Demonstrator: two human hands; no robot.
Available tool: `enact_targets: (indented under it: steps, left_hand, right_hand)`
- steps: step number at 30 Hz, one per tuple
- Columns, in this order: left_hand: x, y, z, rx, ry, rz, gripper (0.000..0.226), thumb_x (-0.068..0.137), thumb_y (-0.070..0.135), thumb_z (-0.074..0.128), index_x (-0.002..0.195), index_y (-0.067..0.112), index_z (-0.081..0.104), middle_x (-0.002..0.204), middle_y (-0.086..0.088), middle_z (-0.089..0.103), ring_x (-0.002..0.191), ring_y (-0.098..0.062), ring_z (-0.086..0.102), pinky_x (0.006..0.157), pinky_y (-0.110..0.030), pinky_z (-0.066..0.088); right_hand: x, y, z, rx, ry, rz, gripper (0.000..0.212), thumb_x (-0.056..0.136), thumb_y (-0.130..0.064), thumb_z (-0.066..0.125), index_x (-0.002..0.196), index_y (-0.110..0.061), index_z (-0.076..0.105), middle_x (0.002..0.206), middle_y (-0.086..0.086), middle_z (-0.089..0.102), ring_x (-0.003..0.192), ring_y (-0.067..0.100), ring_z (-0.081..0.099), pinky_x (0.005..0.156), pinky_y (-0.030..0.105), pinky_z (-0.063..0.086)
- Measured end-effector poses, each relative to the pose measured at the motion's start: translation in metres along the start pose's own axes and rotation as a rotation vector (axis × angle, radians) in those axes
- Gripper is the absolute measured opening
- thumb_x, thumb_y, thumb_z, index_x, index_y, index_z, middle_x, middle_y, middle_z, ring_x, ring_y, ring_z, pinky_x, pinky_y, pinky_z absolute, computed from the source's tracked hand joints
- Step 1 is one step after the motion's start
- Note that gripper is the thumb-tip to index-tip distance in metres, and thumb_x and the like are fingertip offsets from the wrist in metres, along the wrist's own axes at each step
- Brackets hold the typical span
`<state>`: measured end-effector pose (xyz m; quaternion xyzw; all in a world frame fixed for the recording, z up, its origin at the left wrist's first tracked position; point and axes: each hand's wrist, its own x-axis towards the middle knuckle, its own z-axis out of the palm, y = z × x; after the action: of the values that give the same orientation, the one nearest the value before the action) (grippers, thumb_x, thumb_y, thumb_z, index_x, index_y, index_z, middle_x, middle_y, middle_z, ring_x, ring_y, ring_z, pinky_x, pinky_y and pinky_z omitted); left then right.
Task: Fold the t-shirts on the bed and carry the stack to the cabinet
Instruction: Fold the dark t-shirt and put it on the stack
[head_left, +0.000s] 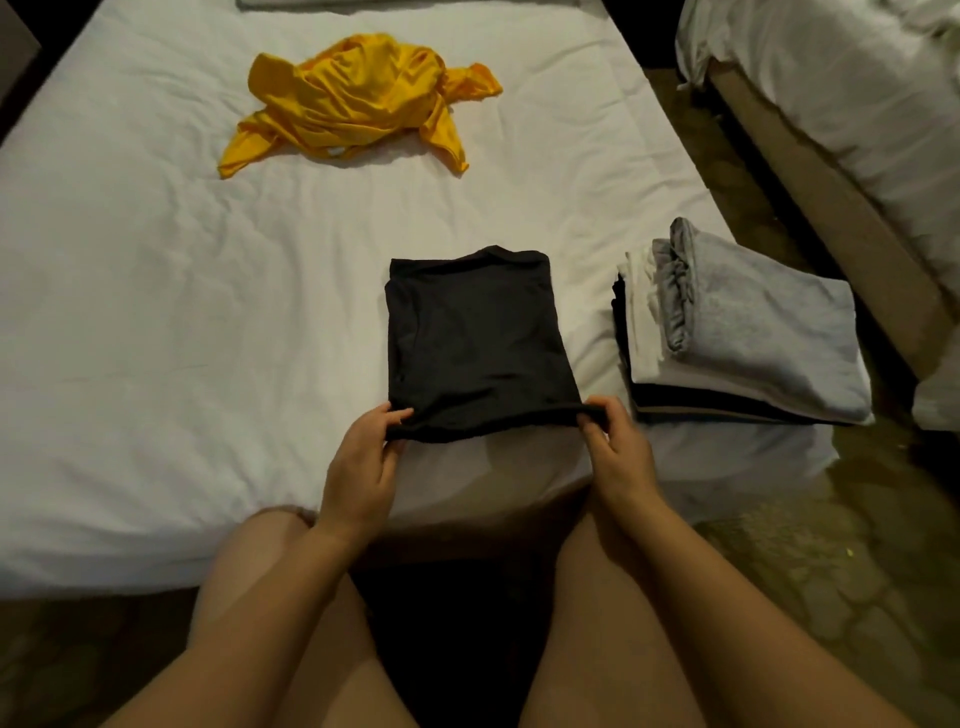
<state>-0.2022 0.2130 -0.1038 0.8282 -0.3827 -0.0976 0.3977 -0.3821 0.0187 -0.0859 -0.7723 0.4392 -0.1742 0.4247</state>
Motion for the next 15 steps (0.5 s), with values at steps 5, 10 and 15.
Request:
enact_targets:
  steps: [5, 10, 15]
  left_hand:
    - [-0.026, 0.013, -0.005, 0.001, 0.114, -0.133, 0.039, 0.091, 0.029, 0.037, 0.107, -0.003, 0.052, 0.088, -0.018, 0.063, 0.079, -0.036, 0.061, 0.065, -0.031, 0.037]
    - [-0.030, 0.037, -0.005, -0.032, 0.268, -0.108, 0.054, 0.089, 0.043, 0.031, 0.102, -0.005, 0.054, 0.079, -0.016, 0.062, 0.069, -0.027, 0.056, 0.058, -0.029, 0.035]
    - [0.031, 0.047, -0.003, -0.073, 0.336, -0.124, 0.040, 0.092, 0.031, 0.031, 0.108, 0.000, 0.049, 0.073, -0.003, 0.055, 0.061, -0.021, 0.051, 0.051, -0.031, 0.038]
  right_hand:
    - [-0.022, -0.002, -0.008, -0.067, 0.002, -0.083, 0.014, 0.093, -0.012, 0.053, 0.103, -0.004, 0.058, 0.093, 0.014, 0.061, 0.087, 0.027, 0.057, 0.075, 0.037, 0.045]
    - [-0.036, -0.011, -0.003, -0.018, 0.122, -0.092, 0.014, 0.095, -0.012, 0.050, 0.106, -0.006, 0.055, 0.081, -0.007, 0.053, 0.079, 0.021, 0.055, 0.068, 0.029, 0.039]
    - [0.011, -0.040, 0.008, 0.098, 0.243, -0.023, 0.017, 0.098, -0.021, 0.043, 0.107, -0.010, 0.054, 0.081, -0.005, 0.053, 0.077, 0.016, 0.052, 0.058, 0.025, 0.035]
